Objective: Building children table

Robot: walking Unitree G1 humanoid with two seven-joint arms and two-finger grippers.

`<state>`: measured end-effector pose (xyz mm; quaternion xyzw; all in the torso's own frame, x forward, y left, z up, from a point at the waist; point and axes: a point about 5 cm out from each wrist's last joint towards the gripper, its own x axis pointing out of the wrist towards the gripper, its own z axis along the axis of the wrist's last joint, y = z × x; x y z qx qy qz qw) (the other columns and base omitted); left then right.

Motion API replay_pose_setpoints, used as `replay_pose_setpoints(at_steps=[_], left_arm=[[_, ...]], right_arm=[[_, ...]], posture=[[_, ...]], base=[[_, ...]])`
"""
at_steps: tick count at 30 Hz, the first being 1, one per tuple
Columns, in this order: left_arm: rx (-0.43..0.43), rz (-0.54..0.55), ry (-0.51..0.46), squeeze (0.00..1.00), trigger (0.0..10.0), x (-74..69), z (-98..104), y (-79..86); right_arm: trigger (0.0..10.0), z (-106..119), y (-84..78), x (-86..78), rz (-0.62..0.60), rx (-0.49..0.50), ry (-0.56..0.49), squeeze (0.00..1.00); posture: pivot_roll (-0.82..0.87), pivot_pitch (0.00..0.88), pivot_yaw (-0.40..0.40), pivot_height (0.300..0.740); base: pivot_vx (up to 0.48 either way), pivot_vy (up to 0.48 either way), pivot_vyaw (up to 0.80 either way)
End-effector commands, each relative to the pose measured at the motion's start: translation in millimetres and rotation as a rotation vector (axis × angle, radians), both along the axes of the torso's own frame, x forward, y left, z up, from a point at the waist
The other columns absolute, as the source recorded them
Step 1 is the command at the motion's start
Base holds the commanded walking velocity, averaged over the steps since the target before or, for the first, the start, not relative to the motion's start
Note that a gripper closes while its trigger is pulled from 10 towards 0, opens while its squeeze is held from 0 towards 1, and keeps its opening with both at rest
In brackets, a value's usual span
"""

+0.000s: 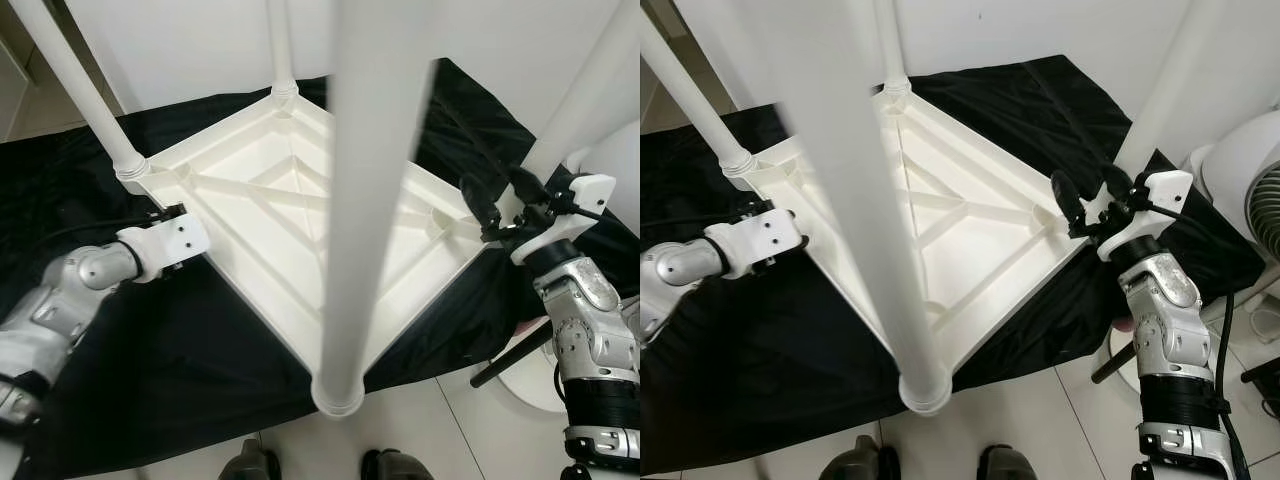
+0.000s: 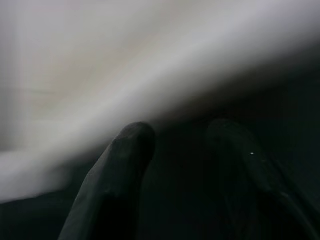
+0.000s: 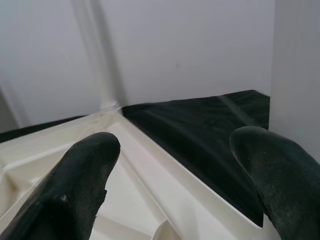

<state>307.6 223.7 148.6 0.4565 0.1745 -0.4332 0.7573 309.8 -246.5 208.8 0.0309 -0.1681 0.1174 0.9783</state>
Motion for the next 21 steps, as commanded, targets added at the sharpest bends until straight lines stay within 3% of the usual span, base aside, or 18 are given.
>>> replay_pose_setpoints(at_steps=[1,4,6,12,17,19,21], left_arm=[[-0.02,-0.093,0.15,0.0,10.0,-12.2,-7.4,-6.4],[-0.059,-0.069,0.12,0.0,10.0,-7.3,-2.5,-8.5],[-0.197,-0.006,-0.016,0.0,10.0,10.3,18.6,-8.3],[-0.331,0.01,-0.104,0.0,10.0,19.1,36.0,-12.7],[-0.379,-0.009,-0.121,0.0,10.0,19.7,40.2,-20.2],[-0.405,-0.143,-0.019,0.0,10.0,6.8,37.5,-31.6],[-0.405,-0.143,-0.019,0.0,10.0,6.8,37.5,-31.6]], right_arm=[[10.0,-2.2,-10.3,0.1,-0.068,0.034,-0.004,0.0],[10.0,-4.0,-4.4,0.6,-0.038,0.026,0.0,0.0],[10.0,-11.2,16.7,-3.9,0.083,0.001,0.013,0.0],[10.0,-18.0,31.2,-14.4,0.175,-0.002,0.029,0.0],[10.0,-22.5,39.6,-23.3,0.241,0.002,0.044,0.0],[10.0,-31.3,49.4,-35.1,0.326,-0.027,0.075,0.0],[10.0,-31.3,49.4,-35.1,0.326,-0.027,0.075,0.0]], posture=[[-0.09,0.095,0.101,0.74],[-0.08,0.095,0.098,0.74],[-0.08,0.093,0.091,0.74],[-0.09,0.085,0.086,0.74],[-0.09,0.083,0.084,0.74],[-0.09,0.083,0.084,0.74],[-0.09,0.083,0.084,0.74]], base=[[0.0,0.0,0.0],[0.0,0.0,0.0],[0.0,0.0,0.0],[0.0,0.0,0.0],[0.0,0.0,0.0],[0.0,0.0,0.0],[0.0,0.0,0.0]])
